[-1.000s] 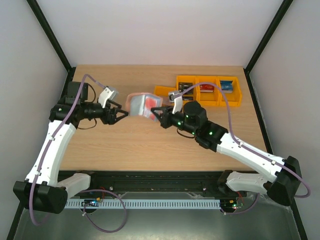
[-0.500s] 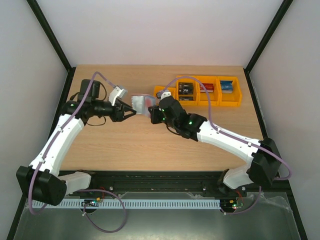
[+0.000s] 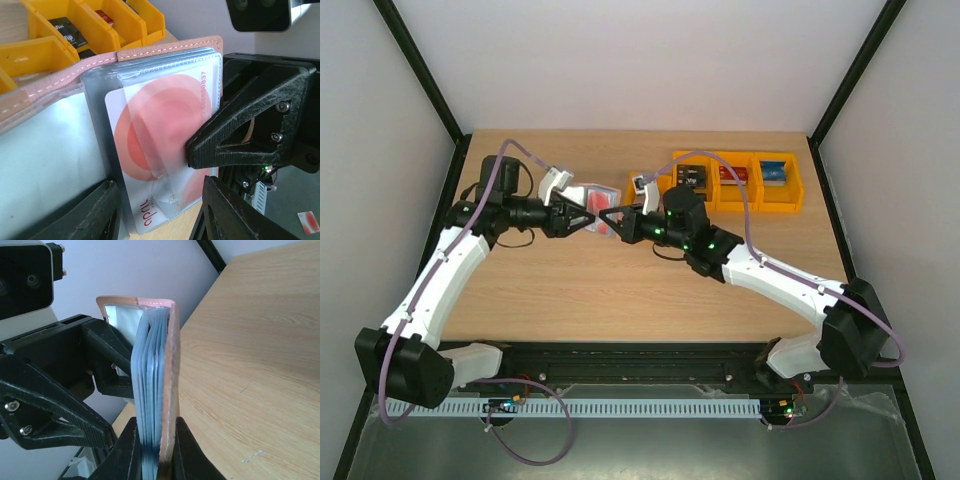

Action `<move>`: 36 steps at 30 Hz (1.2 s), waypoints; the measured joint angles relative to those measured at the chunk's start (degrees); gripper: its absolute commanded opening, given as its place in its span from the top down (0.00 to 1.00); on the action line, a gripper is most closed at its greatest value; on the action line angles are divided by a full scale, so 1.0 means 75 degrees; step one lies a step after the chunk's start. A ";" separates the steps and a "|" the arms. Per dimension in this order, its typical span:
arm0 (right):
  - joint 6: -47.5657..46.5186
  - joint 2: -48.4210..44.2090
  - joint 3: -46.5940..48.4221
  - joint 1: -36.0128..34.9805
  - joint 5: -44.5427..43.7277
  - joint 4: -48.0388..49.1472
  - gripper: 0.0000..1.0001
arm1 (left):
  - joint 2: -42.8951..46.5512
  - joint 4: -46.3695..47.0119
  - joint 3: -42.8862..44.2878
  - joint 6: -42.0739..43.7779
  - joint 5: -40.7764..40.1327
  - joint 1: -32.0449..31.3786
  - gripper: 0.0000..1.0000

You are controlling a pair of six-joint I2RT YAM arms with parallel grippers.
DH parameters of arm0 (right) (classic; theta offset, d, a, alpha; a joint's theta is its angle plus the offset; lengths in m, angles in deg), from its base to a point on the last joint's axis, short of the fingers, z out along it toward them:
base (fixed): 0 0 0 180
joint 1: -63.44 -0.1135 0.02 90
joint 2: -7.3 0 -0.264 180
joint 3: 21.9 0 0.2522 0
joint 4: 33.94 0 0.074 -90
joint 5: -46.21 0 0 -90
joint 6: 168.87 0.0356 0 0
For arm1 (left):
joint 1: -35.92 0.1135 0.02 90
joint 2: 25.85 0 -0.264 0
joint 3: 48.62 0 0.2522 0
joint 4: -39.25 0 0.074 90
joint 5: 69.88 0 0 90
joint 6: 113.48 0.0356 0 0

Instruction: Take the credit cards out of the card holder

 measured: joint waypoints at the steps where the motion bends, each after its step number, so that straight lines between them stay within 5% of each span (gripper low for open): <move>1: 0.0076 0.0000 -0.0070 0.0044 0.0146 0.0128 0.98 | 0.0012 0.0029 -0.0038 -0.0029 0.0020 0.0003 0.55; 12: 0.1026 0.0286 -0.0265 0.0283 0.0769 0.1139 0.98 | 0.0117 0.0239 -0.0306 -0.0096 0.0513 0.0052 0.54; 19: 0.1629 0.0740 -0.0262 0.0408 0.1128 0.2092 0.98 | 0.0085 0.0315 -0.0286 -0.0143 0.0356 0.0341 0.97; 25: 0.1746 0.0787 -0.0259 0.0490 0.1201 0.2550 0.98 | 0.0041 0.0029 0.0160 -0.0082 0.0297 0.0423 0.98; 30: 0.1614 0.0699 -0.0259 0.0472 0.1297 0.2783 0.82 | 0.0058 -0.0323 0.0452 0.0122 0.0580 0.0618 0.98; 36: 0.1198 0.0493 -0.0259 0.0347 0.1384 0.2588 0.80 | 0.0251 -0.0866 0.0469 0.0609 0.1518 0.0903 0.98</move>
